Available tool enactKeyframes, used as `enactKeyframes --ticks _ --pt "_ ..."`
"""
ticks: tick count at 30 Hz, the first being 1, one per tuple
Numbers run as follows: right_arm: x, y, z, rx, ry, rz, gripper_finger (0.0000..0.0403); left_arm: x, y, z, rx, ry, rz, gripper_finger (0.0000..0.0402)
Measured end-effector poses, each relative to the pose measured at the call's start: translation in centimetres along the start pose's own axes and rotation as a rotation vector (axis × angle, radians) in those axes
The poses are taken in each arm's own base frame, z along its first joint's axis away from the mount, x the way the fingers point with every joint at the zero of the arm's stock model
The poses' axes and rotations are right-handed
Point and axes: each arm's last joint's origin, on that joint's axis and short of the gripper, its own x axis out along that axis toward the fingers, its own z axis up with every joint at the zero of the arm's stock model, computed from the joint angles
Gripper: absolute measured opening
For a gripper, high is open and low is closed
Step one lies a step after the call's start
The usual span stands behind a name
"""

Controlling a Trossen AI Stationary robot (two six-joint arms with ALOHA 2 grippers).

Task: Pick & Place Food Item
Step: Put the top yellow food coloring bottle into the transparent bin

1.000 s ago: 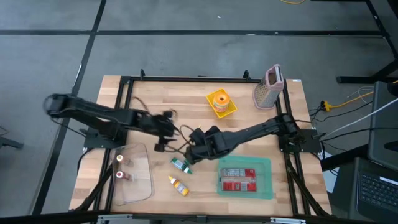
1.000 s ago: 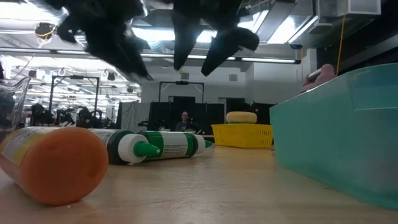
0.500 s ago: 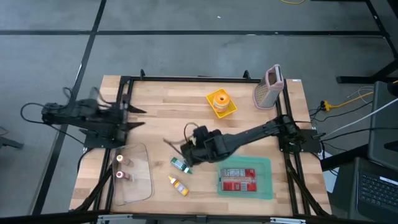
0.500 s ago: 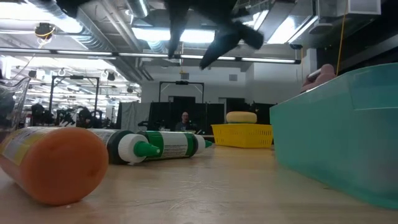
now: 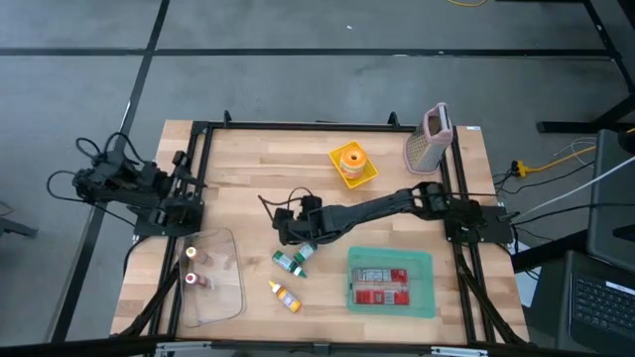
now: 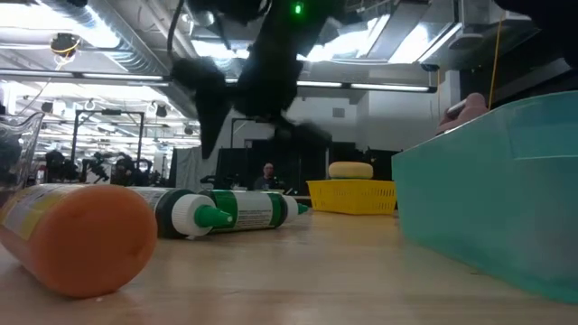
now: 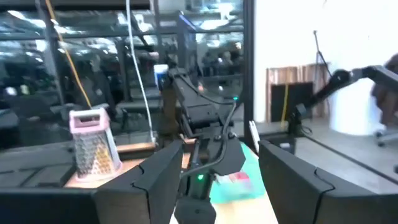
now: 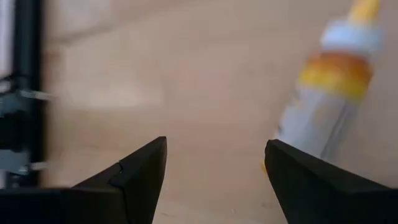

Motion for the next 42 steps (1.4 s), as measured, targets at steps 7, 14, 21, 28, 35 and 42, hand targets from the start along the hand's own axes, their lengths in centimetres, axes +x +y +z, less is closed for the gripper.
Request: enactKeyframes --ticks 7,14,21,28,35,42 --pt "0.8 -0.5 -0.5 0.086 0.057 -0.04 0.0268 -0.1 -0.2 -0.1 -0.003 0.015 -0.082 0.0207" --pt "-2.0 2.5 0.1 0.045 0.049 0.048 0.0268 -0.2 -0.4 -0.5 0.005 0.047 -0.144 0.0207" --pt "-6.2 5.6 2.4 -0.202 -0.007 0.1 0.0268 -0.2 -0.6 -0.5 0.031 0.043 -0.196 0.0207" --pt "-6.3 3.4 3.7 -0.387 0.181 -0.173 0.0268 -0.2 -0.6 -0.5 0.047 0.04 -0.196 0.0207" --pt "-3.8 2.6 3.6 -0.572 0.203 -0.249 0.0268 -0.2 -0.6 -0.4 0.057 0.036 -0.196 0.0207" --pt "-0.1 1.3 4.1 -0.7 0.295 -0.351 0.0268 -0.2 -0.5 -0.4 0.057 0.036 -0.184 0.0207"
